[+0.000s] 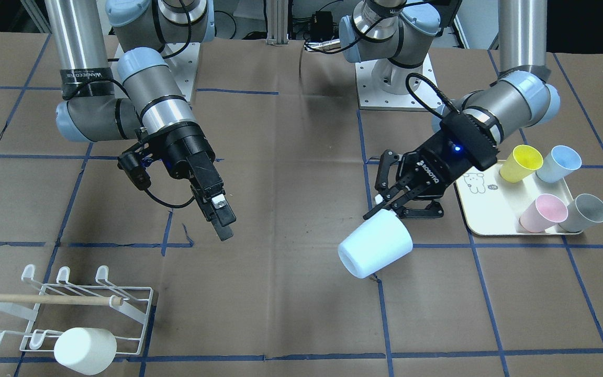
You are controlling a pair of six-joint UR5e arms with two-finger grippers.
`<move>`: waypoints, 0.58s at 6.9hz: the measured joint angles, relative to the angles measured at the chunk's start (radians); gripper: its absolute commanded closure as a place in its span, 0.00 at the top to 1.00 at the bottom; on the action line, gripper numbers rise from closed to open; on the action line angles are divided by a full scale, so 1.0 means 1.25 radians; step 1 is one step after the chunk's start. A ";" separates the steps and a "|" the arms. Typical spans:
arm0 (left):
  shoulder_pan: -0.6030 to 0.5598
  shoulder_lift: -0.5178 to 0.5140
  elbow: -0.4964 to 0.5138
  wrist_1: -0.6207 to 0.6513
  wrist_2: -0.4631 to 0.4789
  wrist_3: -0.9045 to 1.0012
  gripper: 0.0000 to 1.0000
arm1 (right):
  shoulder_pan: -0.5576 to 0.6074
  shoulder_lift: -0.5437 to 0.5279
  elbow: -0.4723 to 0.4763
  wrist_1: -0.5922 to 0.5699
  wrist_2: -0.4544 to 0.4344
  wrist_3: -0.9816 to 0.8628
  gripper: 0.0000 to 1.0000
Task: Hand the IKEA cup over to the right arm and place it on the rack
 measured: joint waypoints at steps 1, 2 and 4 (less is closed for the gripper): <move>-0.049 0.001 -0.006 0.018 0.038 -0.016 0.06 | 0.000 0.000 -0.001 0.000 -0.001 0.001 1.00; -0.092 0.002 -0.008 0.023 0.064 -0.019 0.06 | 0.001 0.001 -0.002 0.001 -0.001 0.010 1.00; -0.134 0.008 -0.013 0.027 0.076 -0.020 0.07 | 0.002 0.003 -0.004 0.000 -0.001 0.082 1.00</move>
